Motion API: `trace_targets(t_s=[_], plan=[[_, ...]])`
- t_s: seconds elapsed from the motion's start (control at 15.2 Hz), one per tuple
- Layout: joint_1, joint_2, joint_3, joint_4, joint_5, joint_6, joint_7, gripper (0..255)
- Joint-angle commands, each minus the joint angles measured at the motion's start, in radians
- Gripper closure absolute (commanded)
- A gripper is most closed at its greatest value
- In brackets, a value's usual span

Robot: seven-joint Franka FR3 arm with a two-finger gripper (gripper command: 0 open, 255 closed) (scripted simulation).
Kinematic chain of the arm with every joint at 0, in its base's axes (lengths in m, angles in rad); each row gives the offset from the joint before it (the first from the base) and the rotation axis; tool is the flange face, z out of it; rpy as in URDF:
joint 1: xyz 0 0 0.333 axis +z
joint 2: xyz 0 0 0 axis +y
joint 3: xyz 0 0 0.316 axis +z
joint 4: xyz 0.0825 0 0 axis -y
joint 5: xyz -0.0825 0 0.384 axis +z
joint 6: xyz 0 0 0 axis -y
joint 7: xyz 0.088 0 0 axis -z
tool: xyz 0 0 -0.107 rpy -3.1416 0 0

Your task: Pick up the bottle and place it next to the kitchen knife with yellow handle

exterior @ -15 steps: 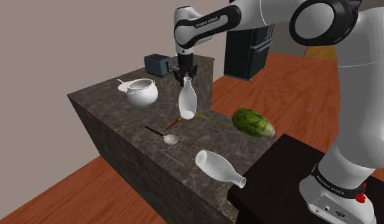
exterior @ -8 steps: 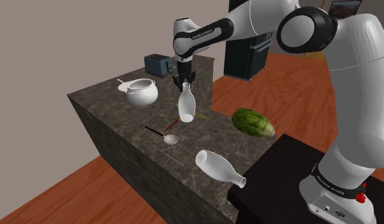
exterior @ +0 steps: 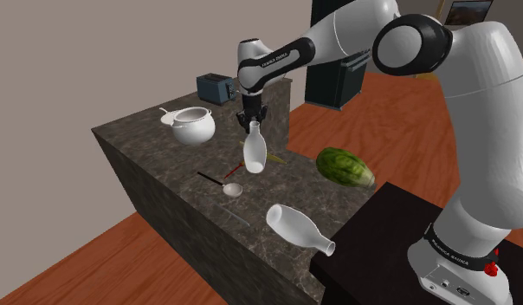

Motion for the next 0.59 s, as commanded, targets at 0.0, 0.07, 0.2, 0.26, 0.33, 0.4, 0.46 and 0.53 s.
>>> trace_targets(t_s=[0.0,0.07,0.2,0.26,0.33,0.4,0.46,0.53], plan=[[0.001,0.011,-0.001,-0.010,-0.003,0.022,0.003,255],[0.001,0.016,-0.002,-0.016,-0.004,0.032,0.004,255],[0.002,0.027,-0.004,-0.026,-0.006,0.053,0.005,255],[0.002,0.036,-0.005,-0.033,-0.009,0.070,0.007,255],[0.002,0.036,-0.005,-0.034,-0.009,0.070,0.007,255],[0.002,0.036,-0.005,-0.033,-0.009,0.070,0.007,255],[0.002,0.036,-0.005,-0.033,-0.009,0.070,0.007,255],[0.002,0.036,-0.005,-0.033,-0.009,0.070,0.007,255]])
